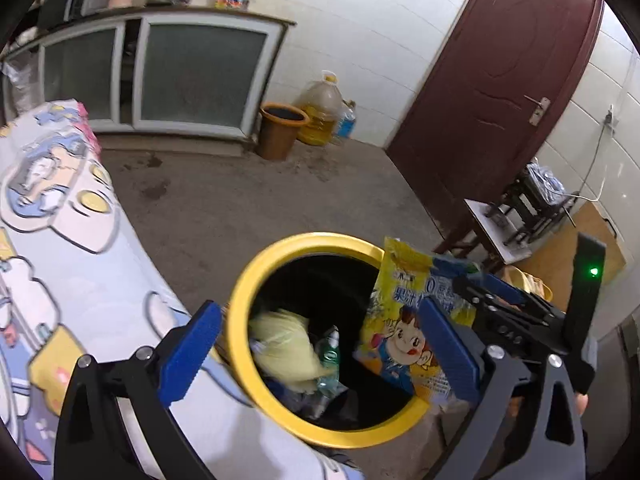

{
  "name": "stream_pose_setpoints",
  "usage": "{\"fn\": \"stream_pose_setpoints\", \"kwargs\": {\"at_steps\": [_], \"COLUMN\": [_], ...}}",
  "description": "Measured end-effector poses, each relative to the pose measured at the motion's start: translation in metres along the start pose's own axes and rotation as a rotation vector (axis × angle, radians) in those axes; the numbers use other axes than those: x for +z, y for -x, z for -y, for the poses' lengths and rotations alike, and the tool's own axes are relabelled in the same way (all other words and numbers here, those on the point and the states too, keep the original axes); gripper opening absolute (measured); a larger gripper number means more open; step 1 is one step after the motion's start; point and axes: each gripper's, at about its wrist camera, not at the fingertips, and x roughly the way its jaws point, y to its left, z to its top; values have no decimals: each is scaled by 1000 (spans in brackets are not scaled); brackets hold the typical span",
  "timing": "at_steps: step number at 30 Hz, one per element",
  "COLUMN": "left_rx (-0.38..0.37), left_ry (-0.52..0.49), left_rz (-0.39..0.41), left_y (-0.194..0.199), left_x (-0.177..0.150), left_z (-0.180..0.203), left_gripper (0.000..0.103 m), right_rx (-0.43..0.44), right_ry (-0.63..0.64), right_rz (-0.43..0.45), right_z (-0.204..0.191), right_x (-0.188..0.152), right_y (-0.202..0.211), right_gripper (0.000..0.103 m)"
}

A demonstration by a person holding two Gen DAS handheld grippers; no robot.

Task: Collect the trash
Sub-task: 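Open both tools to drop the wrapper and snack bag into the bin, then move both tools back over the table toward the glove and white bundle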

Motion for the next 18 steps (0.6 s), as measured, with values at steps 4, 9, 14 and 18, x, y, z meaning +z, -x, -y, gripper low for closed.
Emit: {"fn": "stream_pose_setpoints", "kwargs": {"at_steps": [4,9,14,18], "left_rx": [-3,-6,36,123], "left_ry": [-6,40,50,60], "left_rz": [29,69,140,205], "left_y": [18,46,94,148], "left_x": [2,3,0,-8], "left_z": [-7,-23,-53,-95], "left_gripper": [95,95,95,95], "right_rx": [43,105,175,326], "right_ry": [-3,-25,11,63], "right_rz": [-49,-59,-31,8], "right_z": [-3,-15,-42,-78], "right_x": [2,5,11,18], "right_y": [-7,2,20,36], "right_gripper": [63,63,63,63]}}
